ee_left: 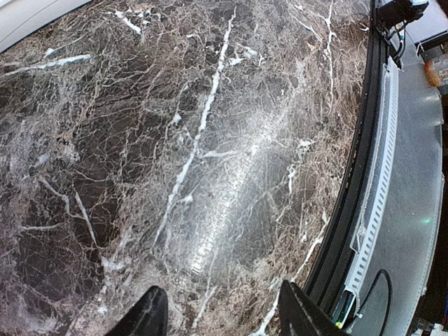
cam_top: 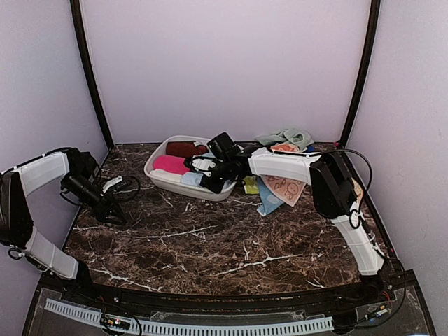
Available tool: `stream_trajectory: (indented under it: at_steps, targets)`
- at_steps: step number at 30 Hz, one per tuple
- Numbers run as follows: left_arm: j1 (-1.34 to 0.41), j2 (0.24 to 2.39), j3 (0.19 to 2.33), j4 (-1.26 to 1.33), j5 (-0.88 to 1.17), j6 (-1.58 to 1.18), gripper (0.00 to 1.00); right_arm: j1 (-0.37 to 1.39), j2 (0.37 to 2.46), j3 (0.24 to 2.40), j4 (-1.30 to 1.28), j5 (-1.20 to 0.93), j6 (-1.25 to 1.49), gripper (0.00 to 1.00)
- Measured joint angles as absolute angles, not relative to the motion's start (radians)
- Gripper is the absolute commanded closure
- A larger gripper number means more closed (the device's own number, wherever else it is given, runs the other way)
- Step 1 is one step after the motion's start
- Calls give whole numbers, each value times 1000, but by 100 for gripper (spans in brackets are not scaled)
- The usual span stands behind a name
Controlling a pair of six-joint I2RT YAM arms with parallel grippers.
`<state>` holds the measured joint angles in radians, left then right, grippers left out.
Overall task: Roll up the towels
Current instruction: Place the towel in the storage box.
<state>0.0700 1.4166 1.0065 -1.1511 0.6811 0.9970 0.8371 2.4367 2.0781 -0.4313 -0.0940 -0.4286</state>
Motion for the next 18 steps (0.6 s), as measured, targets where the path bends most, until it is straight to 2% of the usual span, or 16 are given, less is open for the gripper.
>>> stream_trajectory:
  at_steps: [5,7,10,12,14,15,16,18]
  targets:
    - [70,1424,1007,-1147,678,989,45,806,2434,2054,-404,-189,-373,99]
    - [70,1428,1007,-1140,675,984,44,797,2420,2017,-361,-212,-344,90]
    - [70,1428,1007,-1129,673,977,34,789,2392,1954,-295,-228,-309,72]
    - [70,1428,1007,-1115,665,962,27,782,2366,1905,-245,-227,-291,57]
    - [71,1426,1007,-1096,656,945,23,773,2344,1874,-227,-224,-266,33]
    - [72,1422,1007,-1082,648,932,22,769,2332,1864,-225,-219,-258,8]
    - [75,1415,1007,-1066,640,915,21,765,2316,1853,-234,-215,-255,1]
    - [77,1394,1007,-1031,622,885,20,763,2291,1842,-252,-204,-243,0]
